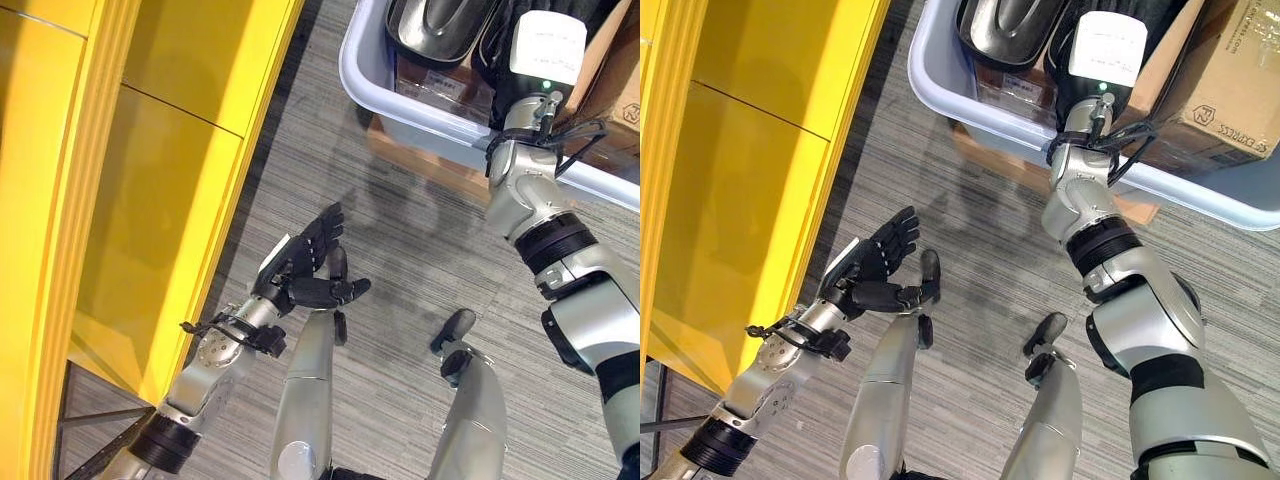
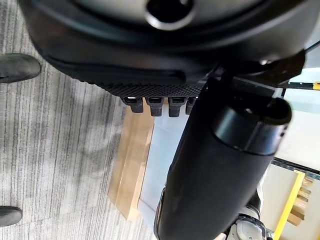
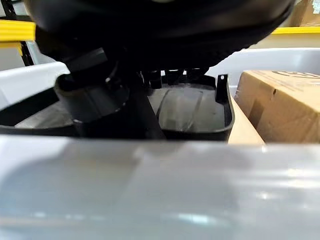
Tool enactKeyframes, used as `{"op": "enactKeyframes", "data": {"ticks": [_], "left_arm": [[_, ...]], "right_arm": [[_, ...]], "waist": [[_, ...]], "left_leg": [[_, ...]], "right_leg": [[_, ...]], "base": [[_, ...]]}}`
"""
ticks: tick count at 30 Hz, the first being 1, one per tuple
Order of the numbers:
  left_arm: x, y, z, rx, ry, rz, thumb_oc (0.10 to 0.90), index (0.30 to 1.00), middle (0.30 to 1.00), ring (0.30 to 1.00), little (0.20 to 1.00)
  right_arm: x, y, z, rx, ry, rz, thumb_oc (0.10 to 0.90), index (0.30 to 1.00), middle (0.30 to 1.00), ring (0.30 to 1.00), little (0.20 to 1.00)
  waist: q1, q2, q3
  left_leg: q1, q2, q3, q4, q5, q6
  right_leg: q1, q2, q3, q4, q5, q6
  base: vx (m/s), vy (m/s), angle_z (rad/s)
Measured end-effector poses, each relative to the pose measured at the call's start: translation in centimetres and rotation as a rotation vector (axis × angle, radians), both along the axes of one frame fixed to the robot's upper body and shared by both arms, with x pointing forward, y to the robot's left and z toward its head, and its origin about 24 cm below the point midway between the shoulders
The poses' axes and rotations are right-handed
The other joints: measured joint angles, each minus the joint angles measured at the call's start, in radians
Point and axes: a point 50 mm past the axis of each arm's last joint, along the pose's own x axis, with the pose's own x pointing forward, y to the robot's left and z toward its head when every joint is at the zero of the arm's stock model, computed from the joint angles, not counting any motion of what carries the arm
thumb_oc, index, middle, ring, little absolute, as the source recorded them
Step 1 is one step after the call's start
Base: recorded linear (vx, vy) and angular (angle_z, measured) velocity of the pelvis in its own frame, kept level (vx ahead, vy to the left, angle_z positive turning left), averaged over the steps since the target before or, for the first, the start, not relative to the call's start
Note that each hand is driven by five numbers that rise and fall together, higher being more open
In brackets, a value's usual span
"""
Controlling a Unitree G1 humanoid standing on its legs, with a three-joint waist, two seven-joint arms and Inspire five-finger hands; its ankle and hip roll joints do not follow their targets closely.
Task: Move parts from the plastic box to the shelf.
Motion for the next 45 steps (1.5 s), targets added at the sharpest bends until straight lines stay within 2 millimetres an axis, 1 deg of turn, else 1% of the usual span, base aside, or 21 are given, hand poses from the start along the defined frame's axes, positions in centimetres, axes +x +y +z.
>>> {"op": "enactKeyframes", "data": {"ticks": [2,8,11,15,17,19,21,27,29,32,33,34,37,40,43,45], "left_arm": [[0.3,0.1,0.0,0.004,0.002,0.014,0.900,1.000,1.000,1.000,1.000],[0.8,-0.2,0.8,0.005,-0.026,0.013,0.900,1.000,1.000,1.000,1.000],[0.9,-0.4,0.6,0.011,-0.021,0.005,0.900,1.000,1.000,1.000,1.000],[0.8,-0.5,0.4,0.013,-0.015,-0.001,0.900,1.000,1.000,1.000,1.000],[0.9,-0.4,0.4,0.014,-0.014,0.000,0.900,1.000,1.000,1.000,1.000],[0.9,-0.4,0.4,0.015,-0.014,-0.001,0.900,1.000,1.000,1.000,1.000],[0.9,-0.4,0.4,0.015,-0.013,-0.005,0.900,1.000,1.000,1.000,1.000],[0.8,-0.8,0.3,0.019,-0.009,-0.021,0.900,1.000,1.000,1.000,1.000],[0.8,-0.8,0.3,0.020,-0.008,-0.023,0.900,1.000,1.000,1.000,1.000],[0.8,-0.8,0.2,0.022,-0.006,-0.025,0.900,1.000,1.000,1.000,1.000],[0.8,-0.9,0.2,0.022,-0.008,-0.030,0.900,1.000,1.000,1.000,1.000],[0.8,-1.0,0.1,0.025,-0.006,-0.035,0.900,1.000,1.000,1.000,1.000],[0.8,-1.2,-0.1,0.030,0.001,-0.043,0.900,1.000,1.000,1.000,1.000],[0.9,-1.3,0.2,0.031,-0.008,-0.045,0.900,1.000,1.000,1.000,1.000],[0.9,-1.7,0.3,0.033,-0.018,-0.062,0.900,1.000,1.000,1.000,1.000],[0.9,-1.9,0.4,0.031,-0.028,-0.068,0.900,1.000,1.000,1.000,1.000]], "right_arm": [[0.2,0.0,-0.3,0.043,0.006,-0.009,0.900,1.000,1.000,1.000,1.000],[0.6,-0.7,-0.5,0.087,0.037,-0.054,0.900,1.000,1.000,1.000,1.000],[0.7,-1.0,-0.8,0.161,0.037,-0.054,0.900,1.000,1.000,1.000,1.000],[0.7,-1.8,-1.2,0.232,0.049,-0.071,0.900,1.000,1.000,1.000,1.000],[0.8,-2.9,-1.6,0.251,0.071,-0.120,0.900,1.000,1.000,1.000,1.000],[0.8,-3.3,-1.6,0.258,0.084,-0.130,0.900,1.000,1.000,1.000,1.000],[0.8,-3.6,-1.6,0.248,0.104,-0.138,0.900,1.000,1.000,1.000,1.000],[0.8,-3.7,-1.3,0.182,0.170,-0.172,0.900,1.000,1.000,1.000,1.000],[0.7,-3.9,-0.9,0.136,0.183,-0.205,0.900,1.000,1.000,1.000,1.000],[0.6,-4.0,-0.5,0.005,0.212,-0.271,0.900,1.000,1.000,1.000,1.000],[0.6,-4.1,-0.3,-0.009,0.209,-0.283,0.618,0.605,0.605,0.605,0.605],[0.5,-4.2,-0.1,-0.021,0.206,-0.298,0.400,0.300,0.300,0.300,0.300],[0.3,-4.4,0.1,-0.033,0.198,-0.338,0.400,0.300,0.300,0.300,0.300],[0.0,-4.8,0.6,-0.047,0.164,-0.383,0.400,0.300,0.300,0.300,0.300],[-0.2,-4.8,0.3,-0.079,0.117,-0.407,0.400,0.300,0.300,0.300,0.300],[-0.2,-4.7,0.4,-0.095,0.082,-0.408,0.400,0.300,0.300,0.300,0.300]], "waist": [[0.000,0.000,0.000],[0.005,0.001,0.000],[0.007,0.001,-0.001],[0.019,0.002,-0.001],[0.032,0.012,-0.002],[0.036,0.016,-0.003],[0.039,0.016,-0.003],[0.045,0.019,-0.005],[0.051,0.020,-0.005],[0.051,0.024,-0.007],[0.051,0.025,-0.008],[0.052,0.026,-0.008],[0.052,0.027,-0.008],[0.053,0.031,-0.011],[0.054,0.035,-0.014],[0.054,0.037,-0.014]], "left_leg": [[-0.001,0.000,-0.001,0.000,0.000,0.000],[-0.001,0.000,-0.005,0.000,0.001,-0.002],[-0.001,-0.001,-0.005,0.000,0.001,-0.002],[0.003,-0.002,-0.003,0.000,0.001,-0.001],[0.013,-0.012,-0.005,0.000,0.002,-0.001],[0.013,-0.017,-0.006,0.000,0.004,0.000],[0.013,-0.018,-0.007,0.000,0.005,0.000],[0.008,-0.022,-0.011,-0.001,0.003,-0.007],[0.002,-0.024,-0.011,-0.002,0.005,-0.009],[-0.006,-0.030,-0.021,-0.009,0.005,-0.010],[-0.009,-0.031,-0.022,-0.012,0.005,-0.010],[-0.015,-0.032,-0.022,-0.014,0.006,-0.011],[-0.017,-0.031,-0.028,-0.015,0.012,-0.019],[-0.031,-0.031,-0.044,-0.015,0.012,-0.018],[-0.037,-0.031,-0.044,-0.016,0.011,-0.016],[-0.042,-0.032,-0.043,-0.016,0.011,-0.016]], "right_leg": [[0.000,0.000,-0.002,0.001,-0.002,0.000],[0.000,-0.001,-0.005,0.008,-0.007,-0.001],[0.000,-0.004,-0.005,0.009,-0.007,-0.001],[0.001,-0.005,-0.005,0.011,-0.008,-0.002],[0.007,-0.017,-0.005,0.026,-0.016,-0.001],[0.006,-0.024,-0.005,0.035,-0.021,0.001],[0.005,-0.024,-0.005,0.037,-0.021,0.000],[-0.002,-0.034,-0.006,0.047,-0.027,0.002],[-0.014,-0.038,-0.004,0.056,-0.031,0.002],[-0.020,-0.043,-0.009,0.062,-0.038,0.005],[-0.024,-0.044,-0.011,0.062,-0.038,0.005],[-0.030,-0.045,-0.011,0.063,-0.037,0.004],[-0.030,-0.044,-0.018,0.065,-0.041,0.003],[-0.033,-0.044,-0.033,0.070,-0.048,0.001],[-0.047,-0.045,-0.029,0.069,-0.048,0.001],[-0.051,-0.046,-0.027,0.071,-0.047,0.000]], "base": [[0.00,0.000,0.00],[0.00,0.000,0.00],[0.00,0.000,0.00],[0.00,0.000,0.00],[0.00,-0.004,0.10],[-0.01,-0.001,0.08],[0.00,0.000,0.00],[0.00,-0.001,0.01],[-0.02,-0.009,0.03],[-0.02,-0.020,0.07],[-0.01,-0.033,0.05],[-0.01,-0.042,0.02],[-0.01,-0.031,0.03],[-0.03,-0.024,0.09],[-0.01,-0.006,0.01],[-0.02,-0.009,-0.01]]}}
